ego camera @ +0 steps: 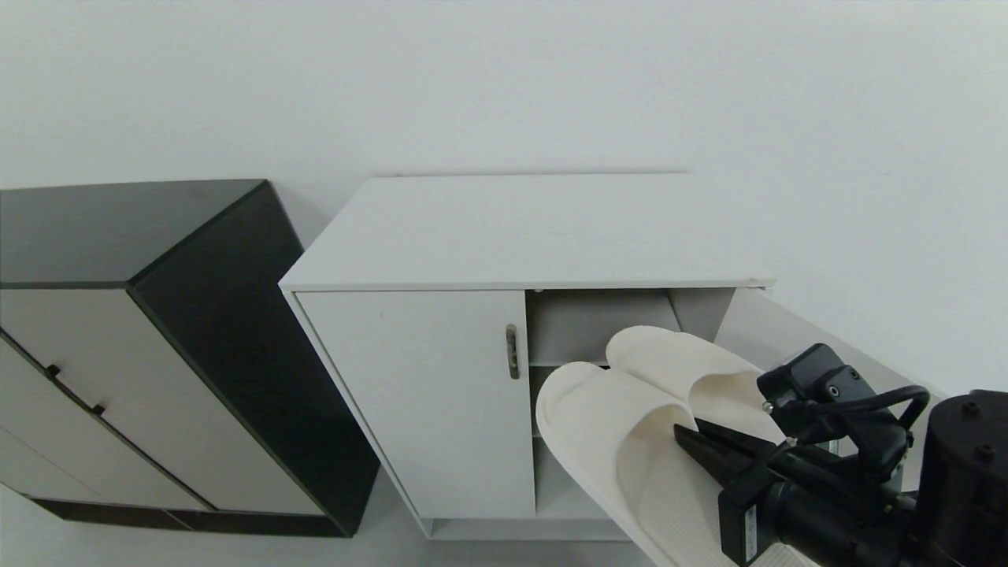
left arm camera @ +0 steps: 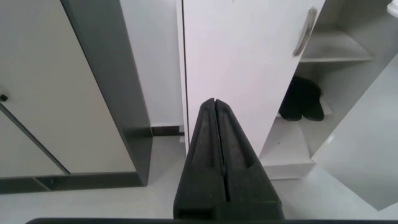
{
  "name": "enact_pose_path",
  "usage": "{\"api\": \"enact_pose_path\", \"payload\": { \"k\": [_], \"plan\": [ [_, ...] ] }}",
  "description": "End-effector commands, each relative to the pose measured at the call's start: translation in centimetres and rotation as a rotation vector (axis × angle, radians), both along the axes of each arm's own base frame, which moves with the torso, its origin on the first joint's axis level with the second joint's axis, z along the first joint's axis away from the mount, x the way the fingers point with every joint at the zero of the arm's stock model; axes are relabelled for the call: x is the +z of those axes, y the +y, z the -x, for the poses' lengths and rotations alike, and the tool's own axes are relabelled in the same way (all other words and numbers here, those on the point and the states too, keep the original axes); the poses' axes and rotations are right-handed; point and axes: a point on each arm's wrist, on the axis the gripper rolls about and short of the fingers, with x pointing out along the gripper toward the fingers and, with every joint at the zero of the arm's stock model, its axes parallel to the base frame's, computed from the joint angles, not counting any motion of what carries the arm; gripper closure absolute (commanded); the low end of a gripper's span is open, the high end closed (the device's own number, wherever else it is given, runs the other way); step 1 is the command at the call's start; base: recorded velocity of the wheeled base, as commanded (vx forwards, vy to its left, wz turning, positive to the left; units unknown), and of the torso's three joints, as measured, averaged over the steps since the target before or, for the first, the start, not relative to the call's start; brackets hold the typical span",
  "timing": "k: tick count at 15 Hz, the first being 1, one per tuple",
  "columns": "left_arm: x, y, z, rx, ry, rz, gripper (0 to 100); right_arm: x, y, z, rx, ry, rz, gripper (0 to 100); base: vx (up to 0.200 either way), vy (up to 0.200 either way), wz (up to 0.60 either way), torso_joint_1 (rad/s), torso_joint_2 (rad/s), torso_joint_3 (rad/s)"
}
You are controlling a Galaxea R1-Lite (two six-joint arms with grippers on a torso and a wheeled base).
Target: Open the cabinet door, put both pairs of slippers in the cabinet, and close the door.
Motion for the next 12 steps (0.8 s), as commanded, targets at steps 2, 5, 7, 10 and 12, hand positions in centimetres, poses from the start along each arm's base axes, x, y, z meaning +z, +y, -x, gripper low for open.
{"api": "enact_pose_path", "payload": {
  "k": [2, 5, 7, 10, 12],
  "plan": [
    [0.00, 0.00, -0.01, 0.000, 0.001, 0.000, 100, -0.41, 0.21, -0.16, 0.001, 0.010, 0.014, 100, 0.000, 0.000, 0.00, -0.220, 0.54, 0.315],
    [0.00, 0.00, -0.01, 0.000, 0.001, 0.000, 100, -0.53, 0.26, -0.19, 0.001, 0.014, 0.017, 100, 0.000, 0.000, 0.00, -0.199, 0.52, 0.318],
    [0.00, 0.00, -0.01, 0.000, 0.001, 0.000, 100, -0.57, 0.24, -0.18, 0.001, 0.015, 0.018, 100, 0.000, 0.000, 0.00, -0.183, 0.50, 0.320],
    [0.00, 0.00, -0.01, 0.000, 0.001, 0.002, 100, -0.74, 0.26, -0.10, 0.020, 0.023, 0.021, 100, 0.000, 0.000, 0.00, -0.173, 0.49, 0.318],
    [0.00, 0.00, -0.01, 0.000, 0.001, 0.000, 100, -1.00, 0.43, -0.22, 0.021, 0.029, 0.030, 100, 0.000, 0.000, 0.00, -0.146, 0.48, 0.325]
  ]
}}
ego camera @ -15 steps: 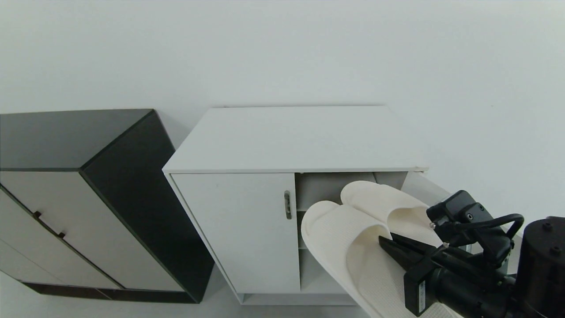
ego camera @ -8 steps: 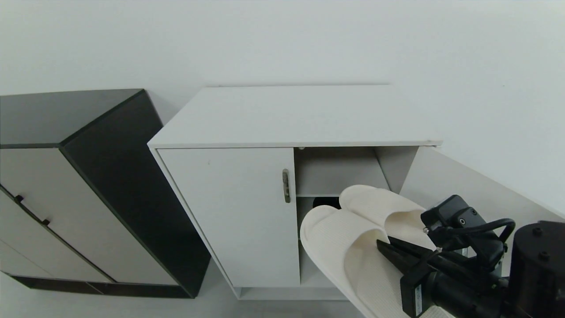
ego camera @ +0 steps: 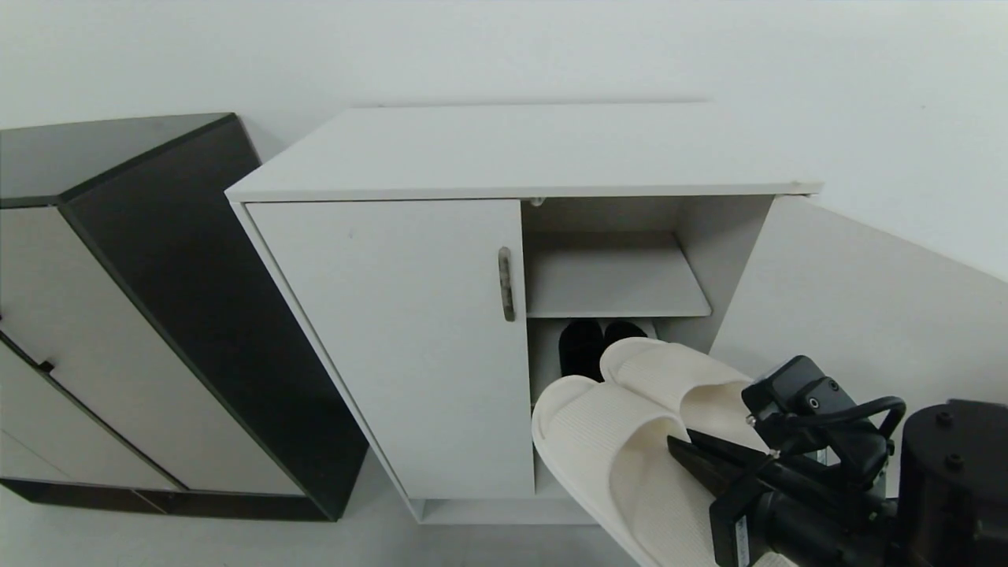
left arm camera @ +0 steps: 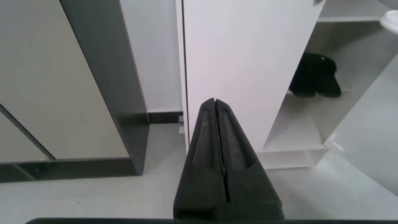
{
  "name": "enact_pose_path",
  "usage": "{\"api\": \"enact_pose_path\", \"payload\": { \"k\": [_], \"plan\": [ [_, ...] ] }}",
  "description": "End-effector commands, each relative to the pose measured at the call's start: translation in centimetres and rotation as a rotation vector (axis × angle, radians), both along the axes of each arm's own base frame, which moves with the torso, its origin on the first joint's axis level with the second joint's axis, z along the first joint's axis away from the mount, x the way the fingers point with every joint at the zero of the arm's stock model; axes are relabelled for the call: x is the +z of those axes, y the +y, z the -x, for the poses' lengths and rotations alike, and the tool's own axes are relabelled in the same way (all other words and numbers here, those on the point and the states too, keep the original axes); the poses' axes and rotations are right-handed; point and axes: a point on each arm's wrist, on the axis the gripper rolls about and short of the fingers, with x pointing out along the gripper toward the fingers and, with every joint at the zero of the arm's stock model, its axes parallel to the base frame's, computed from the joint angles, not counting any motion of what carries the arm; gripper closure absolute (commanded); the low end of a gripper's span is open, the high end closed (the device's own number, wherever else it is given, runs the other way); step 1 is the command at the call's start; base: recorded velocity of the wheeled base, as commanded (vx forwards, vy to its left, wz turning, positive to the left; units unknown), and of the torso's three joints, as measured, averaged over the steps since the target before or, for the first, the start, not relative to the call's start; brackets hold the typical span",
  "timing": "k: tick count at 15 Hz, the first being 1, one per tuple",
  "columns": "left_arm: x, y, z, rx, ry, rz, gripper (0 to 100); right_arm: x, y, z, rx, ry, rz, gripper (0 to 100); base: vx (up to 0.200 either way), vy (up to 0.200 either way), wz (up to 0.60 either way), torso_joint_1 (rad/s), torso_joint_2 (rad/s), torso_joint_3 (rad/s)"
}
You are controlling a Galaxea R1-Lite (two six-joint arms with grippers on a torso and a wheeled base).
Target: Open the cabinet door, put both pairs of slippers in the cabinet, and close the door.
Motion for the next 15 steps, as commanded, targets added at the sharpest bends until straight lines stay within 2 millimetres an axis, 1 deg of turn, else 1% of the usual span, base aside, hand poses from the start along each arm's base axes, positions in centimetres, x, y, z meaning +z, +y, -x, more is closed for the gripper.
{"api": "enact_pose_path", "payload": {
  "k": [1, 6, 11, 13, 15],
  "plan": [
    [0.00, 0.00, -0.01, 0.000, 0.001, 0.000, 100, -0.53, 0.28, -0.17, 0.000, 0.014, 0.017, 100, 0.000, 0.000, 0.00, -0.144, 0.47, 0.330],
    [0.00, 0.00, -0.01, 0.000, 0.001, 0.000, 100, -0.73, 0.45, -0.11, 0.007, 0.021, 0.021, 100, 0.000, 0.000, 0.00, -0.107, 0.46, 0.345],
    [0.00, 0.00, -0.01, 0.000, 0.001, 0.000, 100, -0.88, 0.42, -0.01, 0.010, 0.024, 0.026, 100, 0.000, 0.000, 0.00, -0.043, 0.44, 0.385],
    [0.00, 0.00, -0.01, 0.000, 0.001, 0.000, 100, -0.96, 0.44, 0.10, 0.014, 0.026, 0.028, 100, 0.000, 0.000, 0.00, -0.010, 0.18, 0.161],
    [0.00, 0.00, -0.01, 0.000, 0.001, 0.000, 100, -0.99, 0.48, 0.12, 0.016, 0.026, 0.030, 100, 0.000, 0.000, 0.00, 0.004, 0.04, 0.043]
  ]
}}
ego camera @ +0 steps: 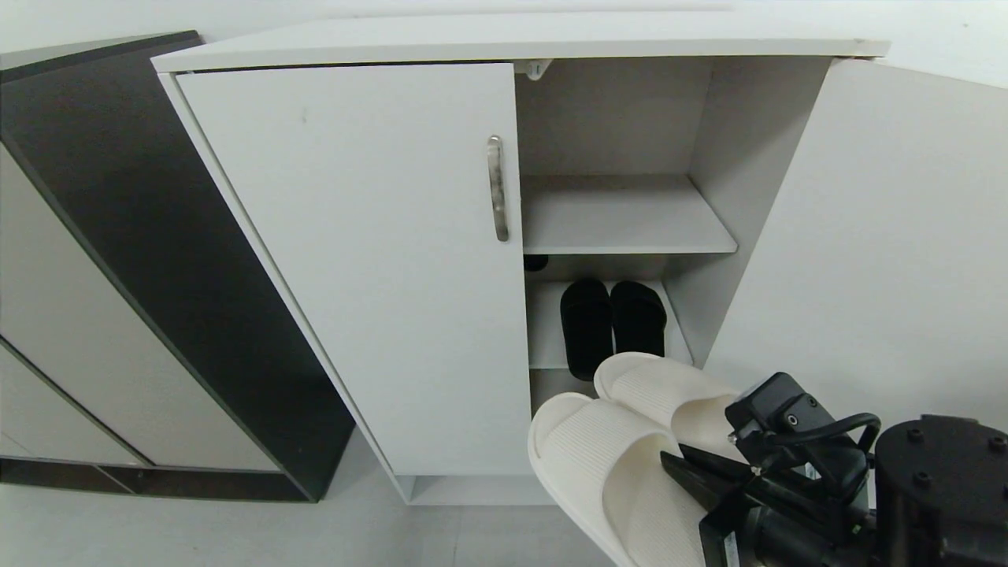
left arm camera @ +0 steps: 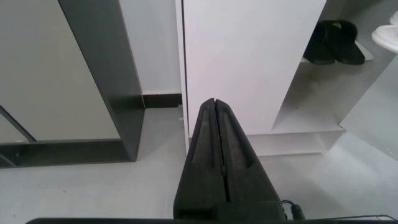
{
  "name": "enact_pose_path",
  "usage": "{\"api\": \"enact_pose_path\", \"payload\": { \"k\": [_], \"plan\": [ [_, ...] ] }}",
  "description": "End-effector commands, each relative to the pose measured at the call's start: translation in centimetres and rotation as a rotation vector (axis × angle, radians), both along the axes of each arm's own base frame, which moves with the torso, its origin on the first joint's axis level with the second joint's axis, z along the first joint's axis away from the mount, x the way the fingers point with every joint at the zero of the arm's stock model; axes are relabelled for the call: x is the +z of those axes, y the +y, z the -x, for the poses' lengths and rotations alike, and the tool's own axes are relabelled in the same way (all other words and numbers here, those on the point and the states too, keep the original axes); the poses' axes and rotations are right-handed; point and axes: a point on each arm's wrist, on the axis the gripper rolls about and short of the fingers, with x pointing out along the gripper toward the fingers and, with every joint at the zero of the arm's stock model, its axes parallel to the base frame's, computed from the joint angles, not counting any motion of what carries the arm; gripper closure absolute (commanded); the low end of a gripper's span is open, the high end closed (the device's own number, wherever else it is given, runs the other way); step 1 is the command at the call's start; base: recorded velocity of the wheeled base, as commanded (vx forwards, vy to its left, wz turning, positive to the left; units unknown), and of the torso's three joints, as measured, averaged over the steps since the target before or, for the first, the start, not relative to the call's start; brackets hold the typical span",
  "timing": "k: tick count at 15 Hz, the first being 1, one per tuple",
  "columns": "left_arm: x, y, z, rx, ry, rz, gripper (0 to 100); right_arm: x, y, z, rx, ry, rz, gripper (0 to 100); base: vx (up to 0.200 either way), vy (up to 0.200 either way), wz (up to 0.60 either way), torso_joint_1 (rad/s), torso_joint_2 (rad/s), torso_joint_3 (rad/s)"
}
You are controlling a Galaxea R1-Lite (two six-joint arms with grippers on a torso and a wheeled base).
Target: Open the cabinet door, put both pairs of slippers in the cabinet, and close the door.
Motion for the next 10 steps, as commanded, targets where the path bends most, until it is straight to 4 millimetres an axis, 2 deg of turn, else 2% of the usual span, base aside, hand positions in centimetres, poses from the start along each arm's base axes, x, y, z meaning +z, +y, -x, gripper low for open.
{"api": "enact_pose_path", "payload": {
  "k": [1, 4, 6, 10],
  "plan": [
    [0.00, 0.00, -0.01, 0.000, 0.001, 0.000, 100, -0.10, 0.07, -0.01, 0.001, 0.002, 0.003, 100, 0.000, 0.000, 0.00, 0.000, 0.00, 0.000],
    [0.00, 0.00, -0.01, 0.000, 0.001, 0.000, 100, -0.15, 0.09, 0.06, 0.005, 0.003, 0.007, 100, 0.000, 0.000, 0.00, 0.000, 0.00, 0.000],
    [0.00, 0.00, -0.01, 0.000, 0.001, 0.000, 100, -0.37, 0.12, 0.25, 0.014, 0.008, 0.016, 100, 0.000, 0.000, -0.60, 0.005, 0.00, 0.000],
    [0.00, 0.00, -0.01, 0.000, 0.001, 0.000, 100, -0.64, 0.46, 0.22, 0.047, 0.021, 0.021, 100, 0.000, 0.000, 0.00, 0.000, 0.00, 0.000]
  ]
}}
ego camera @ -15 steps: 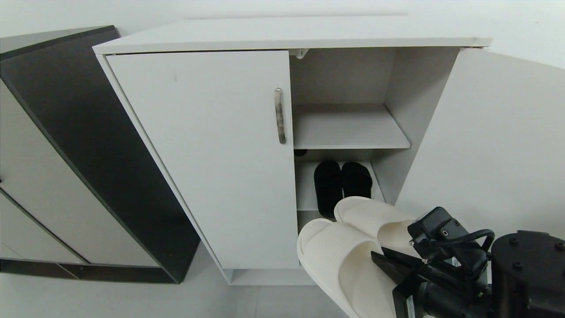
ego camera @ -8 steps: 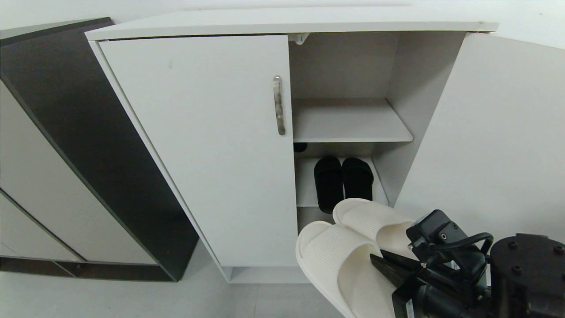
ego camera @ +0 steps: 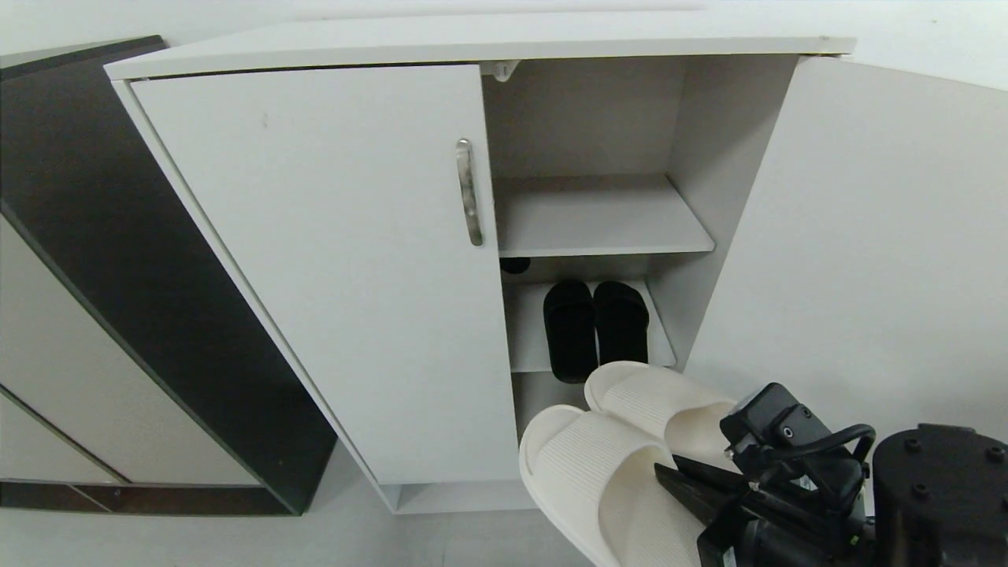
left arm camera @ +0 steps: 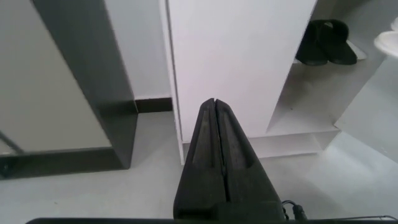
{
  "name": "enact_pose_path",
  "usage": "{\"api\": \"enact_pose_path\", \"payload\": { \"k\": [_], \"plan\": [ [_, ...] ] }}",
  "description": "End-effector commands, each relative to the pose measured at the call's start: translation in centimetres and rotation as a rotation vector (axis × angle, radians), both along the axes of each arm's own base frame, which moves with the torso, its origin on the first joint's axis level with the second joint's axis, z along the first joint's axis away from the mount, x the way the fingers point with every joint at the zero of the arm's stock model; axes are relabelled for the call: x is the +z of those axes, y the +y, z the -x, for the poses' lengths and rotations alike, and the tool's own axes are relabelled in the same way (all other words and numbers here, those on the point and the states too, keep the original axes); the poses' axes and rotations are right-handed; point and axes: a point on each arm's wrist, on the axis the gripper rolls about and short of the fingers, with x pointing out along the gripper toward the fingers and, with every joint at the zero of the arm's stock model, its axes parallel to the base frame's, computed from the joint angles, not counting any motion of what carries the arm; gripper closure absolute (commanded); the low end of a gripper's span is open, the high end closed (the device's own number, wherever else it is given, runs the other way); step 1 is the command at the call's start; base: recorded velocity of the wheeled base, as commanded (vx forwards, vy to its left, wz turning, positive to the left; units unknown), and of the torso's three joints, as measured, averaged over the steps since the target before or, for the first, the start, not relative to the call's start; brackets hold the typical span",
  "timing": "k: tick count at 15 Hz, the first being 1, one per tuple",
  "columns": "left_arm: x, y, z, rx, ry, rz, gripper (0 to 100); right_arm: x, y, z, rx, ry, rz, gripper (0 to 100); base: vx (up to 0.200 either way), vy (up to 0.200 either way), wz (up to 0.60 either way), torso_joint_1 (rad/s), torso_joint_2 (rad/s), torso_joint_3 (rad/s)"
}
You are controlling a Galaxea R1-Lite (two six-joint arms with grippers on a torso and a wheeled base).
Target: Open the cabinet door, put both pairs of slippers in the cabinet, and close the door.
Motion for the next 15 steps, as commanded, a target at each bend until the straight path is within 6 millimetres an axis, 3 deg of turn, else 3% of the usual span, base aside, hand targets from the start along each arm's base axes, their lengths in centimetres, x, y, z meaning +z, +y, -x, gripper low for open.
{"api": "enact_pose_path", "payload": {
  "k": [1, 3, 5, 7, 11, 15],
  "plan": [
    [0.0, 0.0, 0.0, -0.001, 0.000, 0.000, 100, -0.6, 0.7, -0.3, 0.004, 0.010, 0.006, 100, 0.000, 0.000, 0.00, 0.000, 0.00, 0.000],
    [0.0, 0.0, 0.0, -0.001, 0.000, 0.000, 100, -0.1, 2.7, -1.4, -0.030, -0.013, -0.063, 100, 0.000, 0.000, 0.00, 0.000, 0.00, 0.000],
    [0.0, 0.0, 0.0, -0.001, 0.000, 0.000, 100, 0.8, 5.0, -3.2, -0.182, -0.005, -0.113, 100, 0.000, 0.000, 0.00, 0.000, 0.00, 0.000],
    [0.0, 0.0, 0.0, -0.001, 0.000, -0.002, 100, 3.5, 7.4, -4.5, -0.348, -0.032, -0.123, 100, 0.000, 0.000, 0.00, 0.000, 0.00, 0.000],
    [0.0, 0.0, 0.0, -0.001, 0.000, -0.002, 100, 9.2, 8.3, -4.5, -0.423, -0.048, -0.078, 100, 0.000, 0.000, 0.00, 0.000, 0.00, 0.000],
    [0.0, 0.0, 0.0, -0.001, 0.000, -0.002, 100, 12.1, 8.6, -4.2, -0.446, -0.067, -0.121, 100, 0.000, 0.000, 0.00, 0.000, 0.00, 0.000]
  ]
}}
